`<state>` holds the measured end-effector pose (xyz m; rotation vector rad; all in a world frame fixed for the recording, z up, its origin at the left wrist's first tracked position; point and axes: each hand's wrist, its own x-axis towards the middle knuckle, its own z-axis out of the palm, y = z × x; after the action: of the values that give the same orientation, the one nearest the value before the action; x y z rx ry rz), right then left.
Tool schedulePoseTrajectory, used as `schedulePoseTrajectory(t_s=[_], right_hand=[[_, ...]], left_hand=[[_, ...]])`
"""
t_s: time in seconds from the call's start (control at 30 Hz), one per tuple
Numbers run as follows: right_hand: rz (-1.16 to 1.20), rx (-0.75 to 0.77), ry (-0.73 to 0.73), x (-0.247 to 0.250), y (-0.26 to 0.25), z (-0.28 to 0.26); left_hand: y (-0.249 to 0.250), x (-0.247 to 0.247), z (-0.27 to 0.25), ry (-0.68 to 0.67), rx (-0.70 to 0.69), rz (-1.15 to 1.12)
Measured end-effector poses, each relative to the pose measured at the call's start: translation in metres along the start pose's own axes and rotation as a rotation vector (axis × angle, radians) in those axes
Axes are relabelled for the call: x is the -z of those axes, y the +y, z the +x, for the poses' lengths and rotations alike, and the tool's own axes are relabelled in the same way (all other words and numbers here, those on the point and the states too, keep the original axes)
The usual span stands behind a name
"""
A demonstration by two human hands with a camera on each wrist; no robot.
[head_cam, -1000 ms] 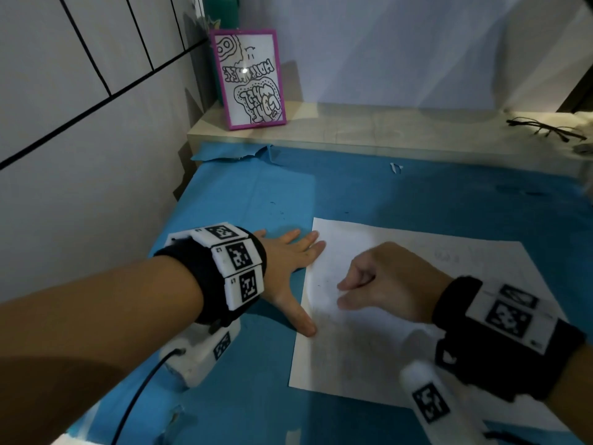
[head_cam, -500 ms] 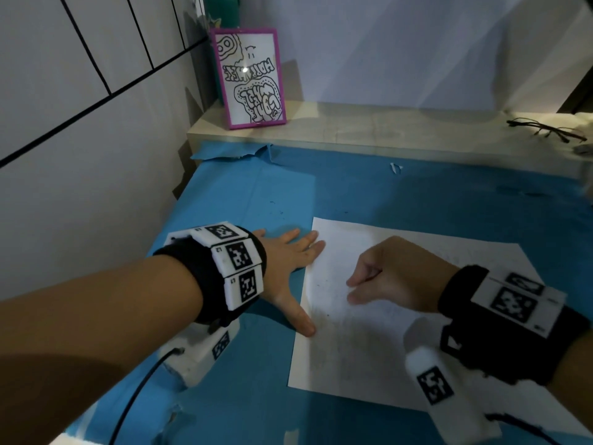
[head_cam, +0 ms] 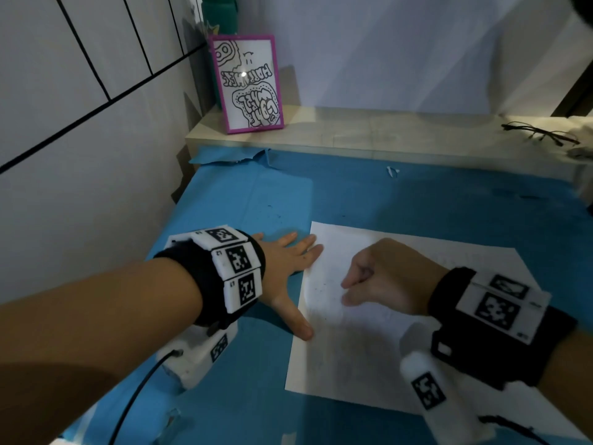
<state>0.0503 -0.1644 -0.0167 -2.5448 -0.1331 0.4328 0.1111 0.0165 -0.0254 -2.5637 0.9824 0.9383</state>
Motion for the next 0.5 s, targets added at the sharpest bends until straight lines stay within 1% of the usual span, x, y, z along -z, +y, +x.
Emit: schedulePoseTrajectory(t_s=[0.07, 0.17, 0.23, 0.3, 0.33, 0.43, 0.47, 0.5], right_hand=[[0.050, 0.030, 0.053, -0.010, -0.011, 0.006], [0.139, 0.073, 0.032, -0.025, -0.024, 0.012], [0.071, 0.046, 0.040, -0.015, -0.023, 0.023], [-0.051, 0.002, 0.083, -0.001, -0.023, 0.032], [-0.089, -0.001, 0.066, 0.002, -0.024, 0.034], [-0.106, 0.063, -0.145, -0.007, -0.031, 0.025], [-0.075, 0.053, -0.162, -0.009, -0.031, 0.022], [-0.049, 0.027, -0.130, -0.007, -0.029, 0.023]], left_hand=[[0.000, 0.000, 0.000, 0.005, -0.004, 0.004], [0.001, 0.000, 0.000, 0.017, -0.014, -0.011], [0.001, 0.000, 0.000, 0.017, -0.012, -0.011], [0.001, 0.000, 0.001, 0.011, -0.005, -0.007], [0.001, 0.000, 0.001, 0.011, -0.007, -0.008], [0.000, -0.001, 0.001, 0.029, -0.024, -0.015], [0.000, -0.001, 0.000, 0.027, -0.020, -0.015], [0.000, 0.000, 0.001, 0.022, -0.012, -0.012]])
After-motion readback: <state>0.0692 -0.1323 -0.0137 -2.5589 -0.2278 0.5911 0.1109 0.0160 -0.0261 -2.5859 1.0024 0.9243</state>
